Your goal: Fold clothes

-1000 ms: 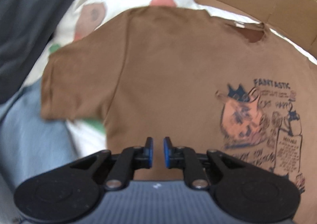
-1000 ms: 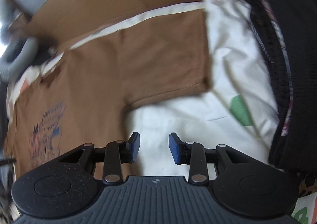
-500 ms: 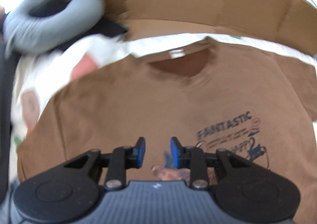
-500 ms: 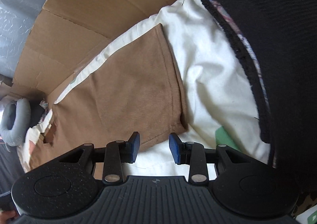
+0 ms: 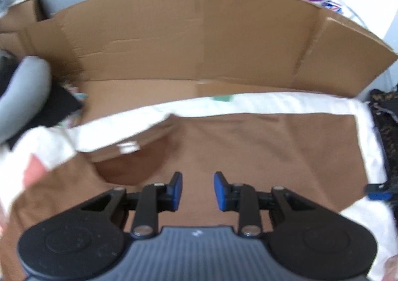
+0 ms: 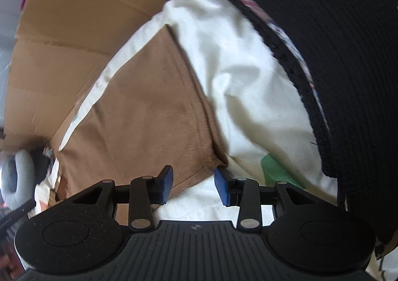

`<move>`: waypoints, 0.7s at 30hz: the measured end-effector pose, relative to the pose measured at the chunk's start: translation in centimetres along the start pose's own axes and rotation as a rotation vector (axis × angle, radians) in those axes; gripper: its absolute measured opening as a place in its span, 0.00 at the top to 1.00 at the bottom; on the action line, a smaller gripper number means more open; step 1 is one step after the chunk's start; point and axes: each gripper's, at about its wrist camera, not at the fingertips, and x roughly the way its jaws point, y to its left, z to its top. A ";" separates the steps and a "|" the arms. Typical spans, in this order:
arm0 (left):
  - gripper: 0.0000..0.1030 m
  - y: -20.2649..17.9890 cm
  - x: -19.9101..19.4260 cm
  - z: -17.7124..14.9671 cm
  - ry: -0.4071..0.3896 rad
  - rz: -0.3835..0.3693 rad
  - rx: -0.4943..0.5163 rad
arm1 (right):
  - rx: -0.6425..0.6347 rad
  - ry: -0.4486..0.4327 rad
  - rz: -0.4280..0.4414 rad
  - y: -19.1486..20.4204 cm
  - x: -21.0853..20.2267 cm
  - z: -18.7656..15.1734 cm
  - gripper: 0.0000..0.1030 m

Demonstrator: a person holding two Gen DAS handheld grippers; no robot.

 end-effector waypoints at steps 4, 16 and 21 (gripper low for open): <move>0.73 -3.8 2.2 -1.7 0.023 -0.052 -0.010 | 0.062 -0.009 0.001 -0.6 0.5 0.1 0.58; 0.90 -10.8 5.9 -6.5 0.050 -0.166 0.015 | 0.067 -0.040 -0.058 -0.5 1.0 0.4 0.66; 0.90 -13.0 6.0 -7.0 0.057 -0.194 0.070 | 0.033 -0.064 -0.057 -0.3 0.4 0.2 0.92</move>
